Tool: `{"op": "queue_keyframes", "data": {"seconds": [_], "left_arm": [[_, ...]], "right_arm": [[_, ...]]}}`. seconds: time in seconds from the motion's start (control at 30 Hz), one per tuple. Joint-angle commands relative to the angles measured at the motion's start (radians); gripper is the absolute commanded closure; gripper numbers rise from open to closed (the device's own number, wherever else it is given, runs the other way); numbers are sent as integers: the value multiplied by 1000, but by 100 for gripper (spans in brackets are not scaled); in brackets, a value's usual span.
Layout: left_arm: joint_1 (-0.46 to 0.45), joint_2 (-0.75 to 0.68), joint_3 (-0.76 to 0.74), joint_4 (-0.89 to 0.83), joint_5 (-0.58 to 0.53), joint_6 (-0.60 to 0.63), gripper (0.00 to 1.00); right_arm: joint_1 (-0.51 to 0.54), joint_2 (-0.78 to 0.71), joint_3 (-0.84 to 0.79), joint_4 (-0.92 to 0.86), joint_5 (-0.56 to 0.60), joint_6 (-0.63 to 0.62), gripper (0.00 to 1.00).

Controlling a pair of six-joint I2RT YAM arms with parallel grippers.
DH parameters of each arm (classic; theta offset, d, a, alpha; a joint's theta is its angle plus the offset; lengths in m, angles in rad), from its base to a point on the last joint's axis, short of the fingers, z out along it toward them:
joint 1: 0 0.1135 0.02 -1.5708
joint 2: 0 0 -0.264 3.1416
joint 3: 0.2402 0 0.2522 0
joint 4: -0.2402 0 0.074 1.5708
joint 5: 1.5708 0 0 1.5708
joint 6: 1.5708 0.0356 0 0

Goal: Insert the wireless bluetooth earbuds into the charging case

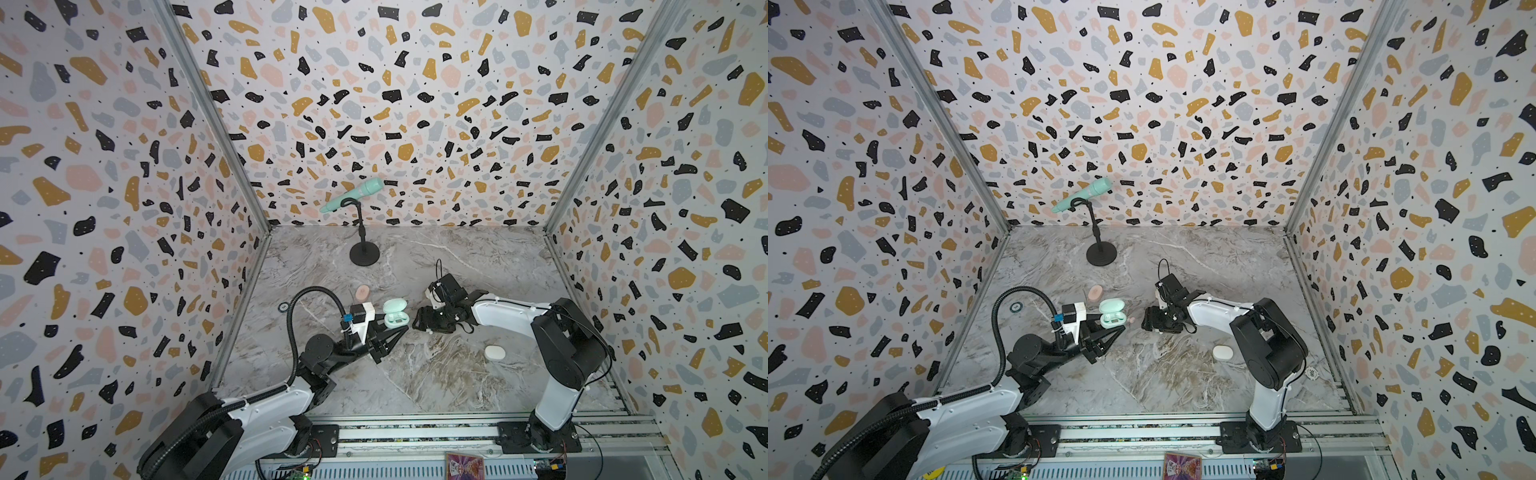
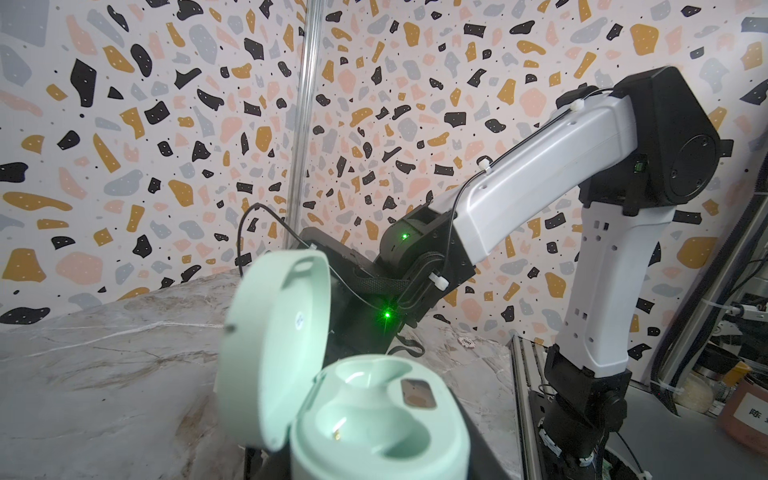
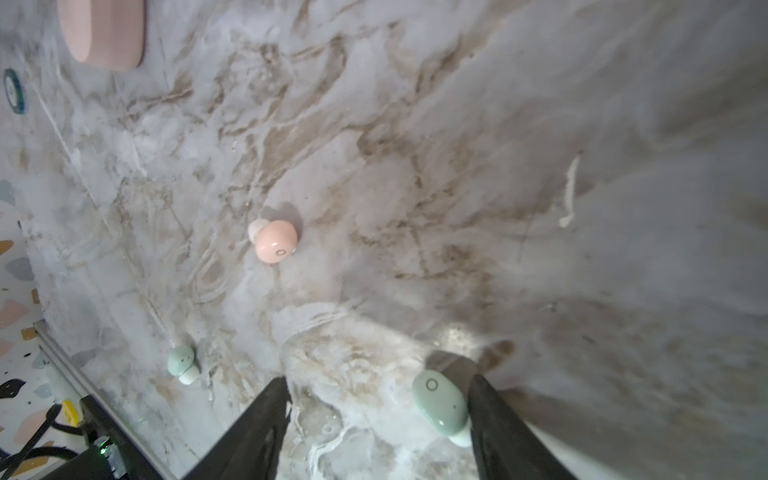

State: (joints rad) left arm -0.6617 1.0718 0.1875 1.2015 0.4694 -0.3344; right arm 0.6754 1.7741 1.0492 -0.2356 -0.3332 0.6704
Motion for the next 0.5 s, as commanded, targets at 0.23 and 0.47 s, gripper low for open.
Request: {"op": "queue_keyframes", "data": {"seconds": [0.23,0.47], "left_arm": [[11,-21,-5,34,-3,14,70],[11,-24,-3,32,-1,14,70]], "right_arm": [[51,-78,19,-88,-14,8,31],[46,-76,50,-156,80,-52,31]]}}
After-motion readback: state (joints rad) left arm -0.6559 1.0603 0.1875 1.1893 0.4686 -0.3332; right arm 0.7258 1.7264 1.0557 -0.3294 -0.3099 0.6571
